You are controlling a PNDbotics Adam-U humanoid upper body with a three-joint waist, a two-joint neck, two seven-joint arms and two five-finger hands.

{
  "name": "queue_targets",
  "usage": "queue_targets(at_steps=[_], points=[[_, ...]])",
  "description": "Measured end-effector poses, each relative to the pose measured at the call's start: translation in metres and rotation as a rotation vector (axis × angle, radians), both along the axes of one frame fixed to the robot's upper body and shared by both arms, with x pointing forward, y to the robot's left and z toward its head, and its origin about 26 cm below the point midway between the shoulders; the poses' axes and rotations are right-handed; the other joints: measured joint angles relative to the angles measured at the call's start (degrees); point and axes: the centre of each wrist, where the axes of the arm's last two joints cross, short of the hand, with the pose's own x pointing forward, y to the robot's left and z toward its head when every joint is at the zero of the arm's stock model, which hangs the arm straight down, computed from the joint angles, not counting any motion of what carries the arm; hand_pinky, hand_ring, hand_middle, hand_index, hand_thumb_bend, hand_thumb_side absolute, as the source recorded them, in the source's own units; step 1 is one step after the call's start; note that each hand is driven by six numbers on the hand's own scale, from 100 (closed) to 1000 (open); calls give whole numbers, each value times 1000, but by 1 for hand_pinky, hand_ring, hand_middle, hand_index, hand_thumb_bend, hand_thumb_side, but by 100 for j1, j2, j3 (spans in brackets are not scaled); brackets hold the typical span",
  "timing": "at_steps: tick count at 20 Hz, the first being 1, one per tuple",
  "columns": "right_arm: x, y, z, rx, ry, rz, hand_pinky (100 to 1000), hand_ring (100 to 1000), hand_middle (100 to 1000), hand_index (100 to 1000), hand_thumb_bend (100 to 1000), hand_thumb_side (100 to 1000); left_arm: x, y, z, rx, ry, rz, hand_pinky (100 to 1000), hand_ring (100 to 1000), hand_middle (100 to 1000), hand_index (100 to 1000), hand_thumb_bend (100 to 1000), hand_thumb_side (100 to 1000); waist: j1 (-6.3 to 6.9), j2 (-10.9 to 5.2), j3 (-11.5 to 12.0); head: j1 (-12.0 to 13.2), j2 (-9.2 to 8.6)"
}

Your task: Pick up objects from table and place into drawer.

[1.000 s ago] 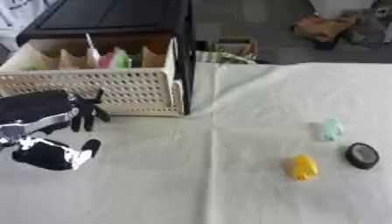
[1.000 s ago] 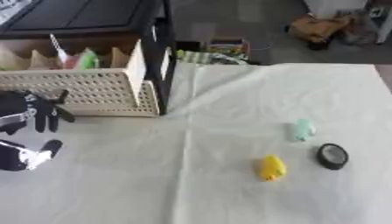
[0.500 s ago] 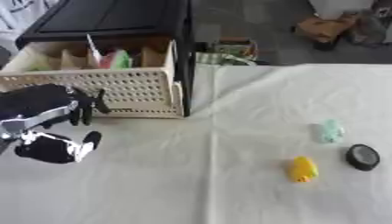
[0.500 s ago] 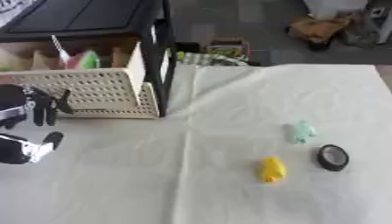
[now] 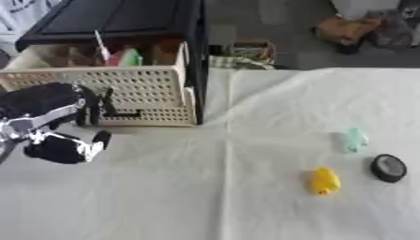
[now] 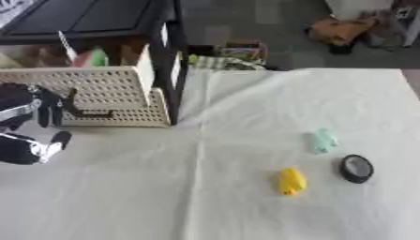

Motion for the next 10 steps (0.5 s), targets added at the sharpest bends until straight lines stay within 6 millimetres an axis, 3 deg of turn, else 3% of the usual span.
queue_targets(at_steps=[10], points=[[1, 1, 3, 1, 0, 6, 691, 686, 428, 772, 249, 996, 12, 3, 2, -20, -54, 27, 308, 580, 615, 875, 105, 408, 13, 60, -79, 21, -51]])
